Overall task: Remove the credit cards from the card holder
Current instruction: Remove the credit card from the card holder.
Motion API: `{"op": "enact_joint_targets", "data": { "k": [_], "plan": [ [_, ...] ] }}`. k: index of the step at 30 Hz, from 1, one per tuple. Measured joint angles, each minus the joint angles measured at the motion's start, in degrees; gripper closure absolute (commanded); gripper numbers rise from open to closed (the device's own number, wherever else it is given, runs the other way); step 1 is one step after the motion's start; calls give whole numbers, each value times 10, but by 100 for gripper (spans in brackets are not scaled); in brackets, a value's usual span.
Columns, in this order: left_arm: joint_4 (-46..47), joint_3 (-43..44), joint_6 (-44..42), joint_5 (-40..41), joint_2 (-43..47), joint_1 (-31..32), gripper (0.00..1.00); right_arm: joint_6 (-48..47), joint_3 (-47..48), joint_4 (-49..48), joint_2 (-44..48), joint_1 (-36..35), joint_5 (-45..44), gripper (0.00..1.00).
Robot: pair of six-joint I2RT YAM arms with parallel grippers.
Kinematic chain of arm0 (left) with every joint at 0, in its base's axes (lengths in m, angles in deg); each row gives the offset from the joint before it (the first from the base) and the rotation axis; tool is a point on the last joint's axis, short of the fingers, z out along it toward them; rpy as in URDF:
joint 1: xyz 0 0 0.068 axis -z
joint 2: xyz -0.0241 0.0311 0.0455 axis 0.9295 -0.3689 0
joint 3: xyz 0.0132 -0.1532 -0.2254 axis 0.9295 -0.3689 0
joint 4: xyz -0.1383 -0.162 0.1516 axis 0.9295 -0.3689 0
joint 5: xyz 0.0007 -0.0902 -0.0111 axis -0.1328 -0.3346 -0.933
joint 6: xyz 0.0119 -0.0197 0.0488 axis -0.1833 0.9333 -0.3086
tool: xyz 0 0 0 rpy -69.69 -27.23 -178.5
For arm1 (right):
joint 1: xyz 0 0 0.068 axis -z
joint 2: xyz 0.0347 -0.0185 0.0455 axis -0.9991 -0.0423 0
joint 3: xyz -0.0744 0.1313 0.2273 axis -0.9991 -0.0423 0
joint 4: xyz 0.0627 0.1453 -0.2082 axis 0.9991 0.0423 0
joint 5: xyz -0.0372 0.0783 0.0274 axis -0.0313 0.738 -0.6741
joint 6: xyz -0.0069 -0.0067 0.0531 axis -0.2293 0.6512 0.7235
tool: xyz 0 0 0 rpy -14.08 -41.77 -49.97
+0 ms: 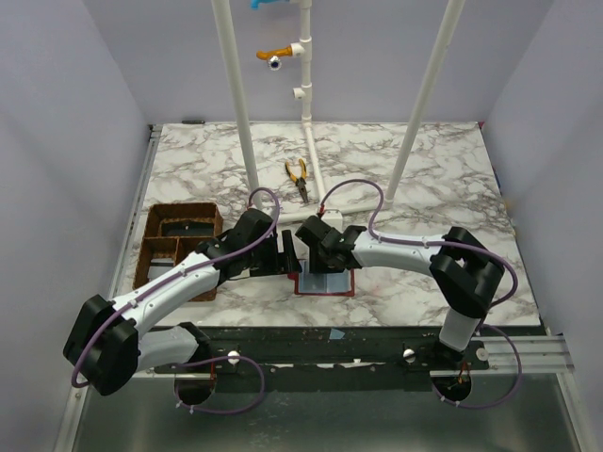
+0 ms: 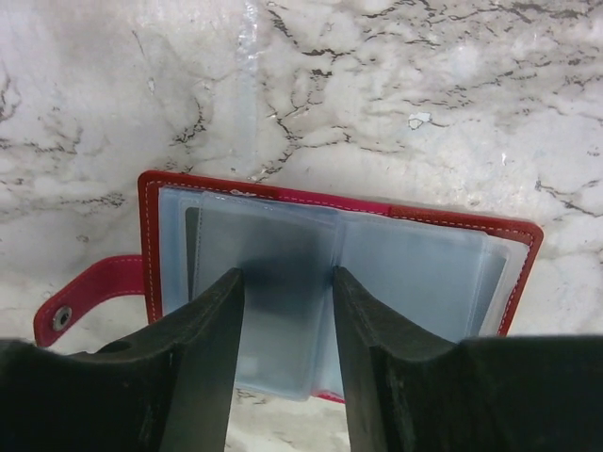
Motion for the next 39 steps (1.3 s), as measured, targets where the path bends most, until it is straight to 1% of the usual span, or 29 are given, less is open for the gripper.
{"op": "enact_joint_targets", "data": {
  "k": [3, 5, 7, 9, 12, 14, 17, 19, 24, 28, 33, 39],
  "plan": [
    [3, -1, -2, -4, 0, 0, 29, 6, 0, 0, 0, 0, -3, 74],
    [5, -3, -2, -7, 0, 0, 32, 7, -2, 0, 1, 0, -6, 78],
    [8, -3, -3, -11, 0, 0, 38, 10, -9, -3, 6, 0, -9, 81],
    [10, -3, -3, -13, 0, 0, 46, 14, -20, -10, 13, 0, -11, 86],
    [13, -3, -5, -16, -1, 0, 58, 19, -38, -24, 24, 0, -12, 90],
    [15, -3, -6, -19, -4, 0, 66, 24, -51, -35, 32, 2, -12, 94],
    [17, -3, -7, -24, -13, 0, 79, 29, -75, -60, 45, 6, -8, 96],
    [18, -3, -8, -26, -19, 0, 84, 31, -92, -78, 55, 12, 0, 97],
    [19, 4, -10, -28, -37, 1, 92, 34, -127, -118, 70, 27, 28, 99],
    [22, 22, -12, -30, -59, 4, 93, 34, -145, -144, 78, 35, 49, 99],
    [30, 42, -12, -32, -83, 17, 98, 34, -162, -169, 86, 44, 70, 99],
    [51, 56, -12, -37, -135, 22, 100, 34, -186, -205, 97, 57, 98, 99]
  ]
}}
